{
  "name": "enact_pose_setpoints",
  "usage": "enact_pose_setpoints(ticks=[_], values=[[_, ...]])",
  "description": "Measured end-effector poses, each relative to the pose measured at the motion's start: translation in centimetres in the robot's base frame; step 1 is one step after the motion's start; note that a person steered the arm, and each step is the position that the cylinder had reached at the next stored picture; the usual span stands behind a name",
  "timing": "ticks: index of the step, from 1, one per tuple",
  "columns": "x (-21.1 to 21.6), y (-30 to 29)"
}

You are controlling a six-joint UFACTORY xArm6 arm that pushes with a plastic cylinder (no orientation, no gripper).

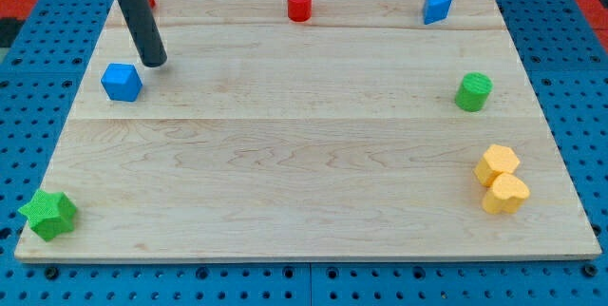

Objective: Push the blue cube down a bit

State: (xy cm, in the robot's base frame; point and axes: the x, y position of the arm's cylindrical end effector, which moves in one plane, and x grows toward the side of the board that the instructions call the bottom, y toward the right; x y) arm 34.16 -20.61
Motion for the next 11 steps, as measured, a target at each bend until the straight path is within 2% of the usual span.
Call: enact_pose_setpoints(ticks=[3, 11], values=[[0.5, -3.1], [2.4, -4.0]])
